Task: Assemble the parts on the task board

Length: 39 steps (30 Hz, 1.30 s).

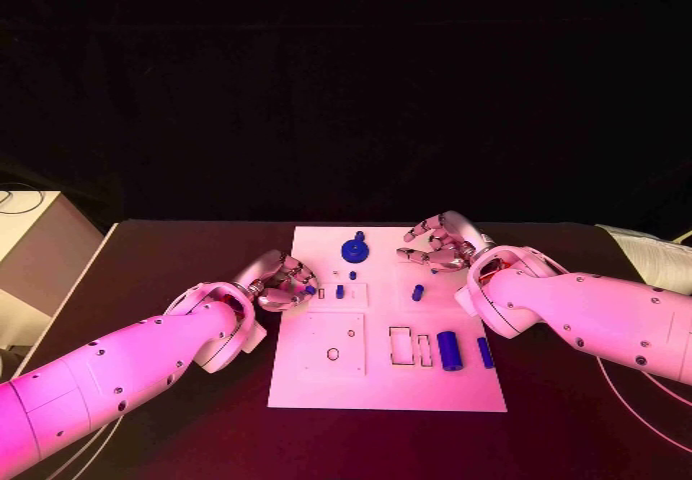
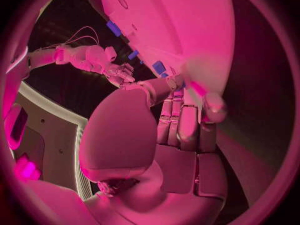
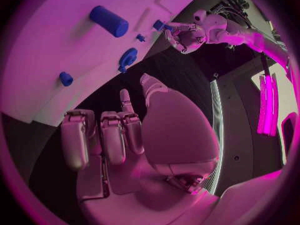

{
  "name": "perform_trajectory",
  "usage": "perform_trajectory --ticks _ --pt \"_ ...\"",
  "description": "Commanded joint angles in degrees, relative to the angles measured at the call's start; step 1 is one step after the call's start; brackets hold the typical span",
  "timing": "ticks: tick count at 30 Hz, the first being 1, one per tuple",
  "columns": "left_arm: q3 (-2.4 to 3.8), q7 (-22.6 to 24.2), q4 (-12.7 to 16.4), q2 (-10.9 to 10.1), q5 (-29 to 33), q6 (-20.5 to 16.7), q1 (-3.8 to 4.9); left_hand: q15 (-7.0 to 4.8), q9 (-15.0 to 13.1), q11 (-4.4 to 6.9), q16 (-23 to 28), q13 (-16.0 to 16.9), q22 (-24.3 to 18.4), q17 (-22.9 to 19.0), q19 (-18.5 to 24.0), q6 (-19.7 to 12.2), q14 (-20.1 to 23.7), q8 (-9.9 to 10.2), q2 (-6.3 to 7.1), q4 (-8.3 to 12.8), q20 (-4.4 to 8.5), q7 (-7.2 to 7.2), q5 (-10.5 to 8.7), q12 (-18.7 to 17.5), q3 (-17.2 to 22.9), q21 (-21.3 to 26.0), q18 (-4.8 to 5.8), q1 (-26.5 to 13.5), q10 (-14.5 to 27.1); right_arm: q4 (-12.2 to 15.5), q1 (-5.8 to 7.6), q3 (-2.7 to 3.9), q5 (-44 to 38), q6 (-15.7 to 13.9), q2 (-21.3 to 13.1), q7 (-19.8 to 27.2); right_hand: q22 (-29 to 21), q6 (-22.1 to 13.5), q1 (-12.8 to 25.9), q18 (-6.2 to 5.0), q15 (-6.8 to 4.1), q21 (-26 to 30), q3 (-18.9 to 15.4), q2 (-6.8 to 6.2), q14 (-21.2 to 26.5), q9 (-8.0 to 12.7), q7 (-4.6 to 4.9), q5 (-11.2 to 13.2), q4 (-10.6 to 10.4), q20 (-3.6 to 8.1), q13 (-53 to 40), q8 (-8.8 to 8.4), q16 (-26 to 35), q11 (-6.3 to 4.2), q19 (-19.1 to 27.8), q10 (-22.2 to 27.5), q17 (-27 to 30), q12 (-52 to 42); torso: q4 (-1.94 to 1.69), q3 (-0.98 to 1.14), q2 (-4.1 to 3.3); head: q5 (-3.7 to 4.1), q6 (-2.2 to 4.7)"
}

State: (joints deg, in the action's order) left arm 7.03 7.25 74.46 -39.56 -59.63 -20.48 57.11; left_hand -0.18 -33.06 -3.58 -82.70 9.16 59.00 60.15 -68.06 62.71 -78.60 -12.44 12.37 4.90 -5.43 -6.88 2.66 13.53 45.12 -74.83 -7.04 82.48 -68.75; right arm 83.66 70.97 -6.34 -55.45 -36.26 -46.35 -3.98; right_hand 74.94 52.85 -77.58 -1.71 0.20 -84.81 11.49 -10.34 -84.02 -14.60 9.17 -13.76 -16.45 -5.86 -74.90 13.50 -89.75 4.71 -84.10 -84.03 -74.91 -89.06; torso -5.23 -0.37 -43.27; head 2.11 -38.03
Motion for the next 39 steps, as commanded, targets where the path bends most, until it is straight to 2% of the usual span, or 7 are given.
perform_trajectory --ticks 1,6,13,19,30,39 --pt "-0.35 -2.2 -0.2 -0.1 -0.7 1.2 -0.42 0.02 0.2 -0.3 0.4 1.8 0.1 -0.2 0.4 0.5 0.4 0.3 -0.75 -0.1 0.1 -0.12 0.14 0.8 -0.6 0.1 -0.26 0.1 0.0 0.1 -0.03 0.01 -0.5 0.6 0.0 0.5 10.5 0.0 0.5 0.24 -0.36 0.2 0.5 -0.07 -6.0 -0.1 -0.3 -0.2 0.0 0.29 -14.4 0.27 -0.2 -0.56 -3.7 -5.1 -15.1 -0.1 -0.05 -0.03 -0.02 0.02 0.02" --pt "-0.35 -1.7 -0.2 0.0 -0.1 0.3 -0.42 0.01 0.7 -0.27 0.3 3.0 0.3 0.0 0.5 0.6 0.5 0.5 -1.2 0.1 0.08 -0.11 0.15 2.3 -1.3 -0.1 -0.24 0.0 0.7 0.1 -0.03 0.01 -0.5 0.6 0.0 0.5 10.5 0.0 0.5 0.24 -0.36 0.2 0.5 -0.07 -6.0 -0.1 -0.3 -0.2 0.0 0.29 -14.4 0.27 -0.2 -0.56 -3.7 -5.1 -15.1 -0.1 -0.03 -0.05 -0.01 -0.01 0.03" --pt "-0.35 -0.2 -0.1 0.0 1.5 -1.3 -0.42 -0.08 1.6 -0.13 0.4 6.0 0.3 -0.3 0.6 0.7 0.6 0.6 -1.81 0.5 0.13 -0.1 0.15 6.0 -2.3 -0.1 -0.25 -0.1 2.5 0.1 -0.03 0.01 -0.5 0.6 0.0 0.5 10.4 -0.1 0.6 0.23 -0.38 0.3 0.5 -0.04 -6.0 -0.1 -0.32 -0.2 0.0 0.3 -14.4 0.34 -0.2 -0.57 -3.7 -5.1 -15.1 -0.1 -0.01 -0.03 0.0 -0.06 0.12" --pt "-0.35 0.9 -0.2 0.2 2.7 -1.8 -0.42 -0.09 1.7 -0.12 0.4 6.5 0.3 -0.3 0.7 0.8 0.7 0.6 -1.86 0.6 0.15 -0.13 0.14 6.7 -2.4 -0.1 -0.26 -0.1 2.8 0.0 -0.03 0.01 -0.5 0.7 0.0 0.5 10.5 0.0 0.7 0.23 -0.38 0.3 0.5 -0.04 -6.0 -0.1 -0.32 -0.2 0.0 0.3 -14.4 0.34 -0.2 -0.58 -3.7 -5.2 -15.1 -0.1 -0.02 -0.01 -0.01 -0.08 0.22" --pt "-0.36 0.7 -0.3 0.5 3.0 -0.3 -0.42 -0.11 1.7 -0.07 0.5 6.6 0.2 -0.4 0.8 0.9 0.7 0.6 -1.86 0.7 0.16 0.01 0.14 6.9 -2.3 0.0 -0.28 -0.1 2.9 0.0 -0.03 0.01 -0.5 0.7 0.0 0.5 10.5 0.0 0.7 0.23 -0.38 0.3 0.5 -0.04 -6.0 -0.1 -0.32 -0.2 0.0 0.3 -14.4 0.34 -0.2 -0.58 -3.7 -5.2 -15.1 -0.1 -0.01 0.01 -0.03 0.0 0.14" --pt "-0.36 -0.7 -0.3 0.6 2.3 2.5 -0.42 -0.12 1.9 -0.1 0.6 6.6 0.1 -0.7 1.0 1.0 0.8 0.6 -2.02 0.8 0.19 0.2 0.14 6.7 -1.8 0.0 -0.32 0.0 3.7 0.0 -0.04 0.01 -0.5 0.7 0.0 0.5 10.5 0.0 0.7 0.23 -0.38 0.3 0.5 -0.04 -6.0 -0.1 -0.32 -0.2 0.0 0.3 -14.4 0.34 -0.2 -0.58 -3.7 -5.2 -15.1 -0.1 -0.01 0.0 -0.02 0.07 0.14"
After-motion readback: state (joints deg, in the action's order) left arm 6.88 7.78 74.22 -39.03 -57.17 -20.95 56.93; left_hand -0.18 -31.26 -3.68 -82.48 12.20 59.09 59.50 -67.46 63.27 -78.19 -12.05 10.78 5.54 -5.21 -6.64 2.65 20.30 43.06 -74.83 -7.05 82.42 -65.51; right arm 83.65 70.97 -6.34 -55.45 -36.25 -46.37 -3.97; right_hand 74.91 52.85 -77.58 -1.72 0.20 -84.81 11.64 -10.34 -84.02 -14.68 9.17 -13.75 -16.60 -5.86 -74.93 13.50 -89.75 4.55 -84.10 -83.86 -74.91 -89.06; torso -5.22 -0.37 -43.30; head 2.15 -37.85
